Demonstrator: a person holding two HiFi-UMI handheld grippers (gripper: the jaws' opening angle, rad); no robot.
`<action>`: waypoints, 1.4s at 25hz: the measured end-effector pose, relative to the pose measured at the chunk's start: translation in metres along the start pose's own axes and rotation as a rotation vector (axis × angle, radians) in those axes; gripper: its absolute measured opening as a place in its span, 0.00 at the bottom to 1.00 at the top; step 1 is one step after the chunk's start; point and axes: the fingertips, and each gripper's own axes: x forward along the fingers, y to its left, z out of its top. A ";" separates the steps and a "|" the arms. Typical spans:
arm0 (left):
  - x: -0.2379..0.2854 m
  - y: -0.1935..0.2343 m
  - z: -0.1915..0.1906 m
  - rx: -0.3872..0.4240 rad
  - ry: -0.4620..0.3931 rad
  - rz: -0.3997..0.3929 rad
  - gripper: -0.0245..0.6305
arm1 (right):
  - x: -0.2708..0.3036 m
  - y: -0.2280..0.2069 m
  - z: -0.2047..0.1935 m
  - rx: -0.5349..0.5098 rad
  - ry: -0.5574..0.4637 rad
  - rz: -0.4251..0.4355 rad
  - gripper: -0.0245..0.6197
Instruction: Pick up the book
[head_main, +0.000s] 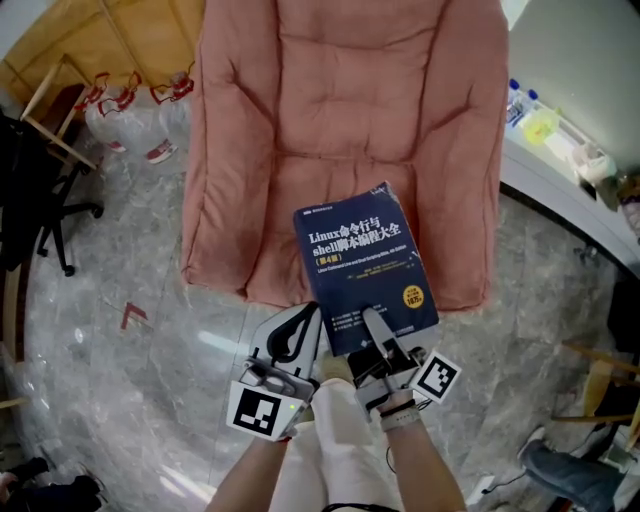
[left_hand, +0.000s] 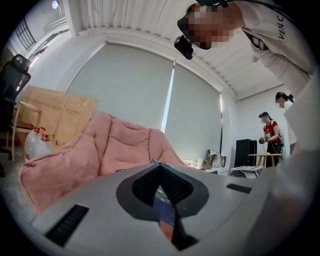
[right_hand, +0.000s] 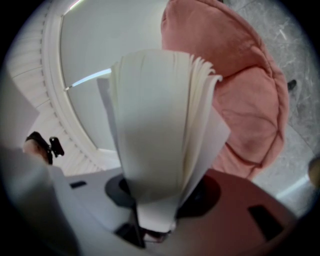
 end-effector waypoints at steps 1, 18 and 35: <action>0.000 0.000 0.003 -0.001 0.000 0.002 0.06 | 0.000 0.002 0.000 -0.001 0.002 -0.001 0.31; -0.003 0.002 0.049 0.033 -0.070 0.017 0.06 | -0.002 0.048 -0.006 -0.012 0.025 0.026 0.31; -0.005 -0.001 0.089 0.023 -0.082 0.000 0.06 | 0.000 0.091 -0.007 -0.027 0.045 0.045 0.31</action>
